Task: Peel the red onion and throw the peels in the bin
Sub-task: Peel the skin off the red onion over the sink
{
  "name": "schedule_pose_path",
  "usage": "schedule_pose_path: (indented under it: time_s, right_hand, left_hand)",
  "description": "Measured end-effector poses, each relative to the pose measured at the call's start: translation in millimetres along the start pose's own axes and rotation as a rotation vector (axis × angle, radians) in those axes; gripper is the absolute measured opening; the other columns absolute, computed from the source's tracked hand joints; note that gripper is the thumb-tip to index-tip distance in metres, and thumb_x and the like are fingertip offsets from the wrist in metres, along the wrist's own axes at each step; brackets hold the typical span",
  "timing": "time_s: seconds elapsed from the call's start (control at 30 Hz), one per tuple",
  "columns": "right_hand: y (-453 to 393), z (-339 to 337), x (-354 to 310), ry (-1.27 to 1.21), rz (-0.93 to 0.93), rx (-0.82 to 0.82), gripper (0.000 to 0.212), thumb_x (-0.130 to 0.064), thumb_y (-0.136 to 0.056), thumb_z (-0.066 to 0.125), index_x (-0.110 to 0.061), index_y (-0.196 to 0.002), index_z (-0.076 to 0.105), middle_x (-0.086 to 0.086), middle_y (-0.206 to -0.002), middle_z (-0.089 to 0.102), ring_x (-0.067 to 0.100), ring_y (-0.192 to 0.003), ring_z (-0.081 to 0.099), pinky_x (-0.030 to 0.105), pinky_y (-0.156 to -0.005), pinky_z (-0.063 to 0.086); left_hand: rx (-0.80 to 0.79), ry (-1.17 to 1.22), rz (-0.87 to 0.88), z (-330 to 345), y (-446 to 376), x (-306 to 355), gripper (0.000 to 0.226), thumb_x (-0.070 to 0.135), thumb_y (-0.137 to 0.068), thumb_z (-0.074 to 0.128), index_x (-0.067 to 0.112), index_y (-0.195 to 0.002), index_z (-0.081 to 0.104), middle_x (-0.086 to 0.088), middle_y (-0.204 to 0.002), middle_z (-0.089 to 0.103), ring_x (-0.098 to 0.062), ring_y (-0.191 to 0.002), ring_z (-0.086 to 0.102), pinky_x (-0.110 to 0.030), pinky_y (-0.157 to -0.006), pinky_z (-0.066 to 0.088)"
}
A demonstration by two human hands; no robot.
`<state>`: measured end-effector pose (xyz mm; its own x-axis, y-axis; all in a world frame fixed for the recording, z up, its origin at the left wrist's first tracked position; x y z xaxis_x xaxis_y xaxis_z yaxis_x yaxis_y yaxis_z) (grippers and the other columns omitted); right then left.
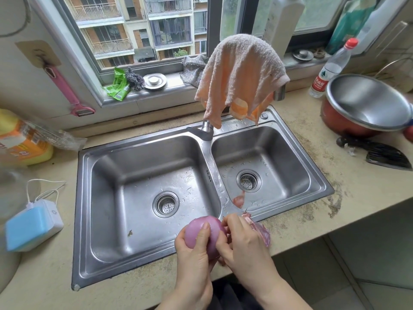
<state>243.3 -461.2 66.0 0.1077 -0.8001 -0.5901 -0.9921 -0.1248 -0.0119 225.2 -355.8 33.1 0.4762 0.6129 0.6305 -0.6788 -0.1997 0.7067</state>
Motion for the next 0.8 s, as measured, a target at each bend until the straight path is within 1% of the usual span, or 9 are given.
schedule_pose_path:
  time_s: [0.07,0.13,0.23,0.33,0.43,0.5,0.67,0.73,0.8]
  right_hand:
    - [1.2,1.0,1.0,0.031,0.028,-0.031,0.011,-0.019,-0.082,0.057,-0.014,-0.091,0.053,0.003,-0.081,0.059,0.028,-0.074,0.057,0.034,-0.066,0.034]
    - [2.0,2.7,3.0,0.048,0.078,-0.038,0.013,-0.017,-0.081,0.054,-0.016,-0.093,0.051,0.002,-0.083,0.058,0.026,-0.078,0.056,0.034,-0.068,0.036]
    - [0.8,4.3,5.8,0.06,0.155,-0.073,0.007,-0.013,-0.079,0.052,-0.016,-0.085,0.05,0.005,-0.083,0.06,0.029,-0.08,0.056,0.039,-0.071,0.04]
    - [-2.9,-2.0,19.4,0.006,0.205,-0.066,0.01,-0.008,-0.079,0.057,-0.014,-0.073,0.052,0.008,-0.076,0.06,0.031,-0.075,0.055,0.04,-0.067,0.04]
    - [-8.1,-17.0,47.5,-0.058,0.257,-0.002,0.026,-0.001,-0.078,0.059,-0.02,-0.064,0.047,0.002,-0.064,0.055,0.023,-0.062,0.049,0.032,-0.056,0.034]
    - [-11.2,-19.9,61.4,-0.06,0.253,0.018,0.031,0.001,-0.078,0.06,-0.023,-0.064,0.046,-0.004,-0.061,0.051,0.017,-0.059,0.045,0.023,-0.052,0.029]
    - [-14.1,-13.4,93.1,-0.056,0.329,0.074,0.016,0.002,-0.081,0.059,-0.009,-0.068,0.058,0.004,-0.066,0.061,0.022,-0.063,0.052,0.03,-0.058,0.034]
    - [-12.7,-16.1,107.2,-0.063,0.33,0.084,0.013,0.002,-0.082,0.062,-0.009,-0.076,0.067,0.003,-0.071,0.067,0.021,-0.068,0.059,0.032,-0.063,0.044]
    - [-11.2,-15.5,115.8,-0.051,0.314,0.048,0.013,-0.004,-0.085,0.064,-0.011,-0.088,0.074,0.002,-0.083,0.072,0.02,-0.079,0.064,0.034,-0.072,0.052]
  left_hand:
    - [-0.001,-0.007,0.006,-1.6,-0.7,-2.3,0.061,0.026,-0.07,0.071,0.017,-0.124,0.045,-0.011,-0.113,0.062,-0.019,-0.075,0.067,-0.033,-0.061,0.056]
    - [0.0,-0.025,0.023,-4.0,-1.4,-3.6,0.056,0.02,-0.074,0.071,0.018,-0.123,0.045,-0.012,-0.114,0.061,-0.022,-0.079,0.067,-0.032,-0.058,0.057]
    - [-0.009,-0.05,0.049,-6.0,-0.8,-4.4,0.053,0.014,-0.077,0.072,0.02,-0.123,0.046,-0.01,-0.112,0.061,-0.018,-0.074,0.069,-0.03,-0.054,0.057]
    - [-0.068,-0.076,0.033,-6.7,0.6,-2.7,0.062,0.021,-0.067,0.075,0.017,-0.123,0.05,-0.008,-0.107,0.065,-0.013,-0.069,0.073,-0.033,-0.058,0.058]
    - [-0.172,-0.03,-0.083,-6.1,1.1,1.3,0.068,0.029,-0.065,0.077,0.01,-0.125,0.052,-0.024,-0.12,0.063,-0.032,-0.089,0.067,-0.044,-0.072,0.054]
    - [-0.247,0.049,-0.224,-3.8,1.1,2.1,0.066,0.035,-0.067,0.07,0.005,-0.124,0.056,-0.025,-0.124,0.064,-0.035,-0.097,0.062,-0.043,-0.078,0.052]
    - [-0.474,0.257,-0.51,0.3,6.5,-4.3,0.049,0.036,-0.055,0.076,0.007,-0.095,0.075,-0.018,-0.09,0.073,-0.033,-0.071,0.068,-0.035,-0.054,0.059]
    - [-0.537,0.291,-0.568,-2.0,7.4,-4.4,0.063,0.041,-0.048,0.083,0.008,-0.102,0.074,-0.015,-0.091,0.07,-0.032,-0.075,0.065,-0.035,-0.049,0.058]
    - [-0.612,0.31,-0.616,-0.7,9.8,-0.2,0.075,0.036,-0.04,0.093,0.006,-0.106,0.073,-0.018,-0.095,0.071,-0.034,-0.075,0.068,-0.038,-0.048,0.059]
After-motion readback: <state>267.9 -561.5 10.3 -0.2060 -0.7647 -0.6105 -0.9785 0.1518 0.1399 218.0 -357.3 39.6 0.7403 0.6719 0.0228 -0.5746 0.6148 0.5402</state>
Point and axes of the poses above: each hand's wrist, its own y-axis away from the middle knuckle, its own z-axis out of the palm, x = y × z, the point moved 3 cm from there along -y, towards the middle knuckle
